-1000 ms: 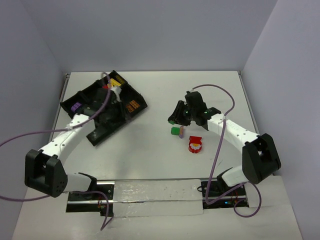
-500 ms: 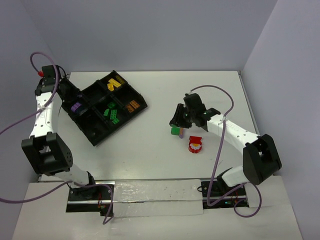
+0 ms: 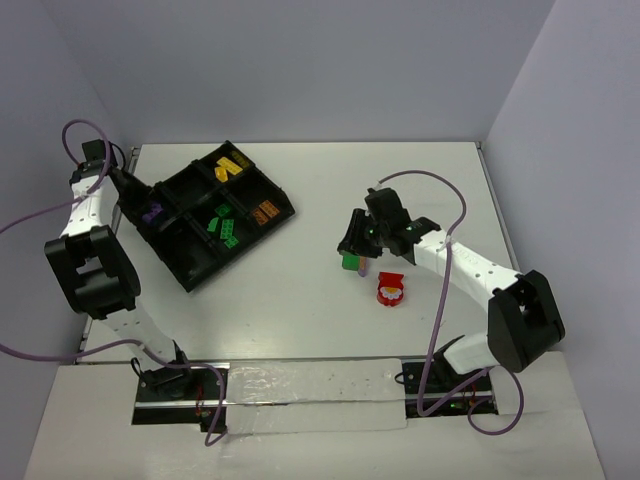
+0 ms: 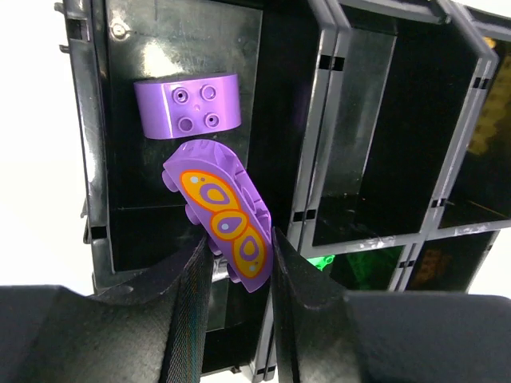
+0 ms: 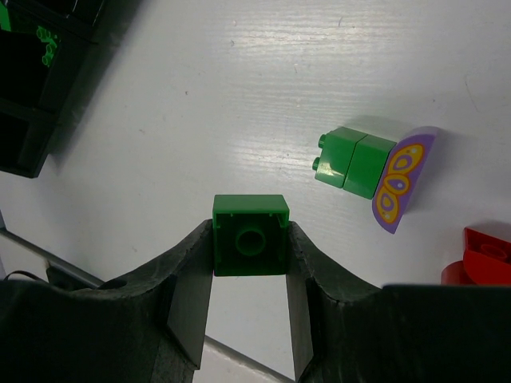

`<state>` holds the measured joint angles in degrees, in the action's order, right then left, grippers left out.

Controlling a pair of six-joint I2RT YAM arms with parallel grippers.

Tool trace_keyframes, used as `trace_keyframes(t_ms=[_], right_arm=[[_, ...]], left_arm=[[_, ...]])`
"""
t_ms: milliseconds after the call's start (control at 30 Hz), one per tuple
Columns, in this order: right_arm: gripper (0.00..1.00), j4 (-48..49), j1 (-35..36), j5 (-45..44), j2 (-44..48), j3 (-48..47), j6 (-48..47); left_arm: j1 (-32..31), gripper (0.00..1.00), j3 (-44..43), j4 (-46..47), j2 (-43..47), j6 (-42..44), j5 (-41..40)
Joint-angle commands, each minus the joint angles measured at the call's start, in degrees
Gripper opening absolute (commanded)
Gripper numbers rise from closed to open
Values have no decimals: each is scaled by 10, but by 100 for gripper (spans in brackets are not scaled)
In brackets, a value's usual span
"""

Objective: Sort the legos into containers by color

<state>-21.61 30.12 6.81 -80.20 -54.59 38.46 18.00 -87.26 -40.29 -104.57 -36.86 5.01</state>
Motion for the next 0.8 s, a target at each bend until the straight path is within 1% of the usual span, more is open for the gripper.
trace_keyframes(t_ms=[0, 33, 67, 100, 167, 233, 333, 433, 567, 700, 767], right_arm=[[0, 11, 5, -12, 3, -3, -2], [0, 11, 5, -10, 1, -4, -3], [0, 11, 5, -9, -1, -6, -4], [0, 10, 5, -7, -3, -6, -5], [0, 10, 5, -9, -4, -9, -6], [0, 9, 5, -10, -3, -9, -5], [0, 10, 6, -11, 1, -7, -4], [0, 4, 12, -17, 2, -13, -5], [0, -14, 33, -37, -3, -38, -14], [0, -30, 89, -59, -30, -75, -28], [0, -37, 114, -66, -52, -102, -35]], left_arm=[[2, 20, -18, 20, 3, 5, 15], [2, 24, -13, 25, 5, 7, 17], [2, 31, -6, 29, 7, 10, 18], [2, 41, 0, 33, 8, 12, 20], [2, 51, 5, 38, 10, 18, 29], [2, 66, 5, 41, 11, 27, 33], [2, 80, 1, 39, 12, 36, 38], [0, 84, -2, 35, 19, 41, 43], [-19, 84, -12, 22, 53, 56, 33], [-91, 84, -16, -2, 96, 85, 10], [-132, 83, -4, -14, 115, 97, -2]])
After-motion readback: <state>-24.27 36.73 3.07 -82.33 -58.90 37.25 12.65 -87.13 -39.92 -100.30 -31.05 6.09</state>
